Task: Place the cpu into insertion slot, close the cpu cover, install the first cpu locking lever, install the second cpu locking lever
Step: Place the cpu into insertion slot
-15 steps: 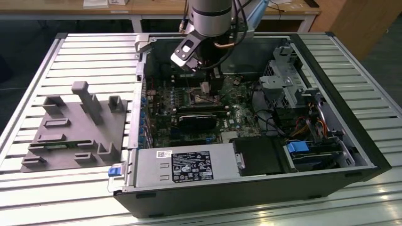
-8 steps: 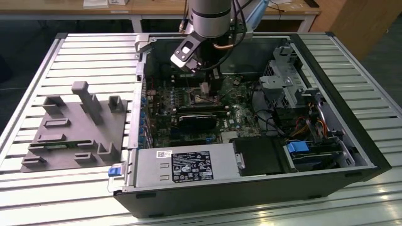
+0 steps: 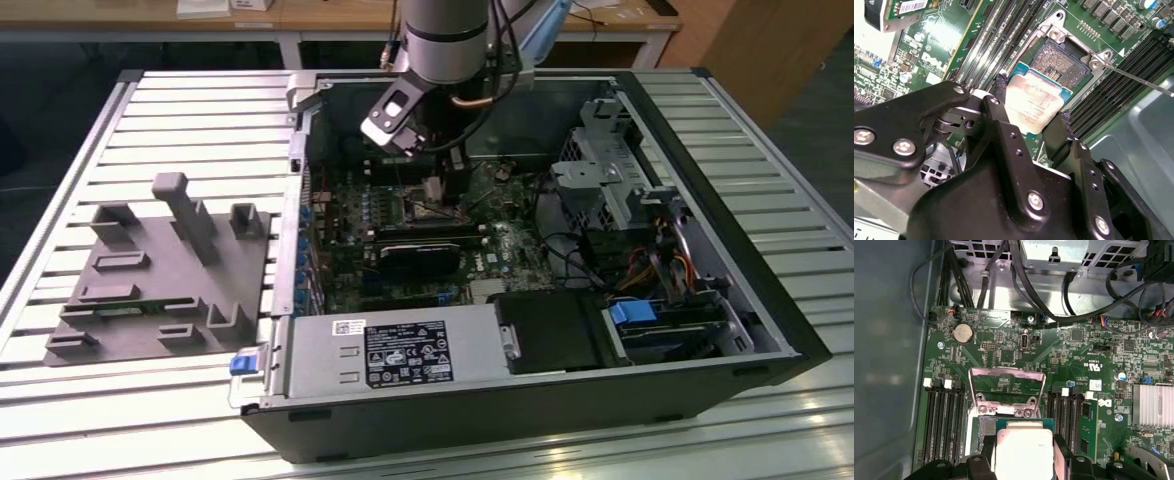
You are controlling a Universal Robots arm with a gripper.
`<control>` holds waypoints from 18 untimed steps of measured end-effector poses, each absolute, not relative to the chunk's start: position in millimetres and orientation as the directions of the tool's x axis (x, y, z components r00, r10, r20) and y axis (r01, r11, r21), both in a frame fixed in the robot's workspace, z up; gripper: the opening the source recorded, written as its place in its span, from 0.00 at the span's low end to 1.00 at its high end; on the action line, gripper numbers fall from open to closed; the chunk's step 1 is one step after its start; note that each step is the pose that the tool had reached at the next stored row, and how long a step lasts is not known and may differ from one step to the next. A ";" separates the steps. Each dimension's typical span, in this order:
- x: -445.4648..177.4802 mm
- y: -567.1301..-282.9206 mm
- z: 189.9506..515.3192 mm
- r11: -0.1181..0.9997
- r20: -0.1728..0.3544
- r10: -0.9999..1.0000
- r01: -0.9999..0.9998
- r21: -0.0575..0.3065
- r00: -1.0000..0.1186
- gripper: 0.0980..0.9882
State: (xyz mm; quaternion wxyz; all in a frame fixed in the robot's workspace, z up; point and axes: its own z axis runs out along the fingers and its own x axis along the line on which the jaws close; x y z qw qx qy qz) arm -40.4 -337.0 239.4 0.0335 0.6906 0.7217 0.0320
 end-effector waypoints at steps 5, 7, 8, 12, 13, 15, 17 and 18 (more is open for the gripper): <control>-41.4 -334.7 236.7 0.034 -0.004 0.999 0.995 0.093 -0.033 0.49; -41.7 -333.6 235.8 0.027 -0.004 1.000 0.995 0.093 -0.027 0.49; -41.9 -332.8 235.3 0.024 -0.004 1.000 0.995 0.093 -0.023 0.49; -42.4 -330.7 233.5 0.012 -0.004 1.000 0.996 0.093 -0.011 0.49; -42.5 -330.3 233.0 0.009 -0.004 1.000 0.996 0.093 -0.009 0.49; -42.5 -329.8 232.2 0.005 -0.004 1.000 0.996 0.093 -0.005 0.49; -42.6 -329.7 231.6 0.001 -0.004 1.000 0.996 0.093 -0.001 0.49; -42.6 -329.6 231.2 0.000 -0.004 1.000 0.996 0.093 0.001 0.49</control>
